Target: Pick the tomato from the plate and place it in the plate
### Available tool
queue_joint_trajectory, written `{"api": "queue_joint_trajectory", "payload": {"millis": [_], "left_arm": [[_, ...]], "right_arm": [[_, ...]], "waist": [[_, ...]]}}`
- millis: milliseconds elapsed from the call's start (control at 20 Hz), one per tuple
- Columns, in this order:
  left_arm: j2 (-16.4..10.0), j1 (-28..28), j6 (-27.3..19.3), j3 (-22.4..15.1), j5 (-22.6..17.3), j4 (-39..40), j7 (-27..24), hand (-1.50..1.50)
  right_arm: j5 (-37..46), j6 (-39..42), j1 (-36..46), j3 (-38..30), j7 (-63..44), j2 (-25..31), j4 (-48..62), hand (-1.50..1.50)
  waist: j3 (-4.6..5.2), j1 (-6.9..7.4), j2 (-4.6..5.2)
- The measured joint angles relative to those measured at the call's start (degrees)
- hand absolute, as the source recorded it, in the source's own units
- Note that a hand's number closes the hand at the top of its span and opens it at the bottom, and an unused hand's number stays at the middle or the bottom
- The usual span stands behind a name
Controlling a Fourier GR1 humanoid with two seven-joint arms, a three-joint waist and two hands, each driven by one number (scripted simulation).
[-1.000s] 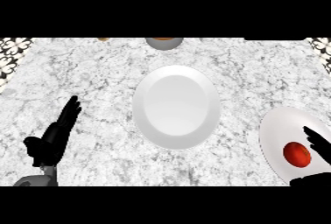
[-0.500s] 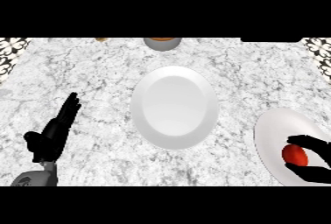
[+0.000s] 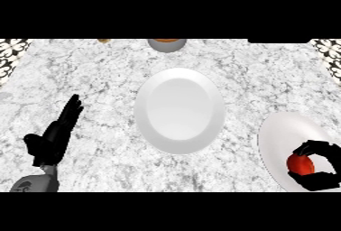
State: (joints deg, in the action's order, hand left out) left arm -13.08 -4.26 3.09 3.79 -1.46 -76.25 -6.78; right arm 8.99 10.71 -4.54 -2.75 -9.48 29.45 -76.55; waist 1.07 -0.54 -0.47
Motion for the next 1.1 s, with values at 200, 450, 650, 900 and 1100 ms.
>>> {"api": "queue_joint_trajectory", "payload": {"millis": [200,450,650,900,1100], "left_arm": [[-0.15,1.04,0.29,0.59,-0.2,0.64,-1.27,0.0],[-0.04,1.5,-0.09,0.62,-0.19,-1.02,-0.1,0.0],[0.2,2.2,-0.11,0.87,0.02,-0.93,-0.96,0.0],[0.78,2.38,-0.4,0.24,0.71,-1.92,-0.28,0.0],[0.64,1.18,-0.24,0.71,0.77,-0.71,-0.14,0.0]], "right_arm": [[11.28,-9.88,-4.45,3.54,0.64,-0.2,-5.63,1.5],[24.97,-20.33,-10.53,7.34,-2.95,-0.15,-15.28,1.5],[30.6,-23.4,-17.44,9.04,-5.65,-0.69,-26.99,1.5],[36.32,-22.83,-22.44,10.62,-10.97,-1.09,-42.51,1.5],[40.55,-22.5,-24.1,11.05,-13.96,-1.88,-52.78,1.5]], "waist": [[-0.05,-0.15,-0.17],[-0.53,-0.43,-0.08],[-0.83,-0.44,0.12],[-0.94,-0.33,0.23],[-0.98,-0.37,0.28]]}}
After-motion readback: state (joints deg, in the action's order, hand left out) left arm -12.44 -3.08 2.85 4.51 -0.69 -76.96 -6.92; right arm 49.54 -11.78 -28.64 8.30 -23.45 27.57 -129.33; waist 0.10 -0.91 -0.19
